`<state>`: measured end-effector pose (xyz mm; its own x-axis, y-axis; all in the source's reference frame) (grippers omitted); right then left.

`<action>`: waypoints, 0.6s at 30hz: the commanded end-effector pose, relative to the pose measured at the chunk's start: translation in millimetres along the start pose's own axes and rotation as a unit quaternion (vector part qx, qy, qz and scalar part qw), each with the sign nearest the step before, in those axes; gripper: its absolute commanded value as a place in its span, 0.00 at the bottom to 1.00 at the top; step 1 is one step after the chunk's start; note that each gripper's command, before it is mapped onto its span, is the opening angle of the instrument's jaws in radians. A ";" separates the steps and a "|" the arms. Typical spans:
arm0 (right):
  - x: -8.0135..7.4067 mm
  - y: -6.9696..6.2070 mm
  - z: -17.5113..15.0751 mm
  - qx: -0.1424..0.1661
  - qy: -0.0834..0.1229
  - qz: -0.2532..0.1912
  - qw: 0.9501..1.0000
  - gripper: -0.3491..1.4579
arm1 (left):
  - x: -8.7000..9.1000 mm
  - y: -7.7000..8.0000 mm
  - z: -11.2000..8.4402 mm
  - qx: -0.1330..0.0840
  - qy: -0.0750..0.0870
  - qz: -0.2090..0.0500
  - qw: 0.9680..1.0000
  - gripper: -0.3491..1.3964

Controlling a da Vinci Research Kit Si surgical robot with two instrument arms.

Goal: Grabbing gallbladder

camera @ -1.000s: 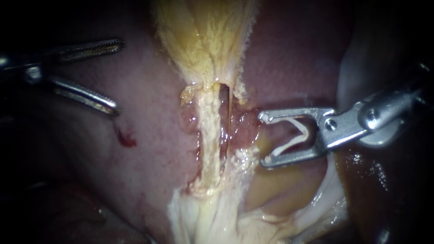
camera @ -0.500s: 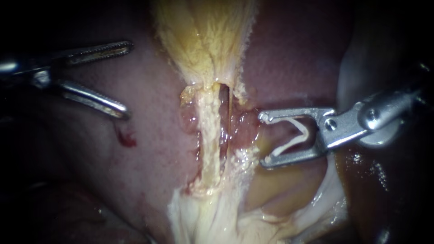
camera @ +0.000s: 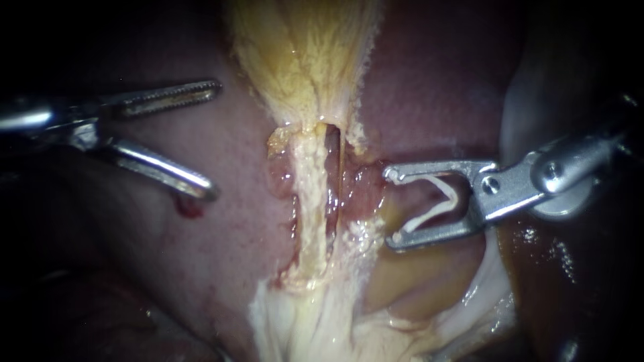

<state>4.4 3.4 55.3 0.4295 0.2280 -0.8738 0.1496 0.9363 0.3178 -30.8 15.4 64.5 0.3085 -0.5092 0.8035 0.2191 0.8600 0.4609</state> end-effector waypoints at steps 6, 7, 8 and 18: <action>0.0 0.0 0.0 0.000 0.000 0.000 1.000 0.46 | -0.1 -1.0 1.8 0.007 0.000 -0.015 1.000 0.76; 0.0 0.0 0.0 0.000 0.000 0.000 1.000 0.46 | -0.1 -1.2 2.1 0.008 0.000 -0.017 1.000 0.75; 0.0 0.0 0.0 0.000 0.000 0.000 1.000 0.46 | -0.1 -1.3 2.4 0.009 0.000 -0.019 1.000 0.74; 0.0 0.0 0.1 0.000 0.000 0.000 1.000 0.46 | 0.0 -1.6 5.3 0.018 0.001 -0.031 0.999 0.71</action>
<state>4.5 3.4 55.3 0.4294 0.2280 -0.8739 0.1492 0.9364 0.3177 -36.2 14.1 65.9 0.2963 -0.5673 0.7684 0.2050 0.8235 0.5289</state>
